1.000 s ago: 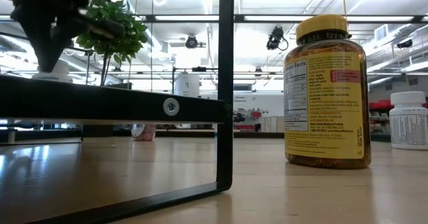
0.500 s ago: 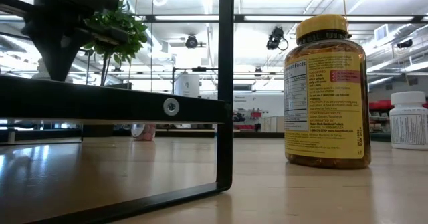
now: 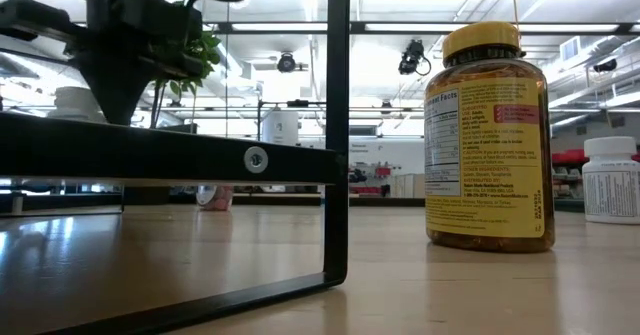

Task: Pick and place medicine bottles onto shelf by color
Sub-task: Put the left white pill bottle on the shelf, then put the blue transparent pill bottle on the shelf

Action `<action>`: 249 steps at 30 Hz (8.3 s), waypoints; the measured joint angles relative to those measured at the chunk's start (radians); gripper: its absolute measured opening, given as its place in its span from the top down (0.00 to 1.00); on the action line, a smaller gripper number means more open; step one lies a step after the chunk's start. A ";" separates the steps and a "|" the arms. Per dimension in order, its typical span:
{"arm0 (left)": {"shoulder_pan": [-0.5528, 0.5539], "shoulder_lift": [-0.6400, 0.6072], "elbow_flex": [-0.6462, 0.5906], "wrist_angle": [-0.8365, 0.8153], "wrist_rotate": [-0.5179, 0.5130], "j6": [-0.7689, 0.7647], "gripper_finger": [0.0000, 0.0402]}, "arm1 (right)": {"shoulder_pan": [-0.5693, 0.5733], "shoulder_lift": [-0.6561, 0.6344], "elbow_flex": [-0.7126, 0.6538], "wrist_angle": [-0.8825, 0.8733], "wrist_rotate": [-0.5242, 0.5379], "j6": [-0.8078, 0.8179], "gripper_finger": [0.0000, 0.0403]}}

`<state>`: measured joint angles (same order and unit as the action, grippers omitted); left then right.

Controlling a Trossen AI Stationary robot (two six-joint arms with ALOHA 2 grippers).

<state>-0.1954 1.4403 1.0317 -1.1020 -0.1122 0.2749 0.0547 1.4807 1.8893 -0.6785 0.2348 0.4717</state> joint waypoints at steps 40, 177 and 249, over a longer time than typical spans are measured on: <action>0.181 -0.001 0.278 0.038 -0.206 -0.115 0.94 | 0.008 0.000 0.000 -0.047 0.000 0.087 0.41; 0.878 0.127 0.237 -0.112 0.032 0.781 0.28 | 0.066 0.000 0.000 -0.047 0.026 0.027 0.41; 0.885 0.295 0.237 0.059 0.263 0.980 0.55 | 0.066 0.000 0.000 -0.045 0.026 0.123 0.41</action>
<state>0.6899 1.7351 1.2686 -1.0434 0.1511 1.2545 0.1211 1.4807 1.8893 -0.7230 0.2611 0.5949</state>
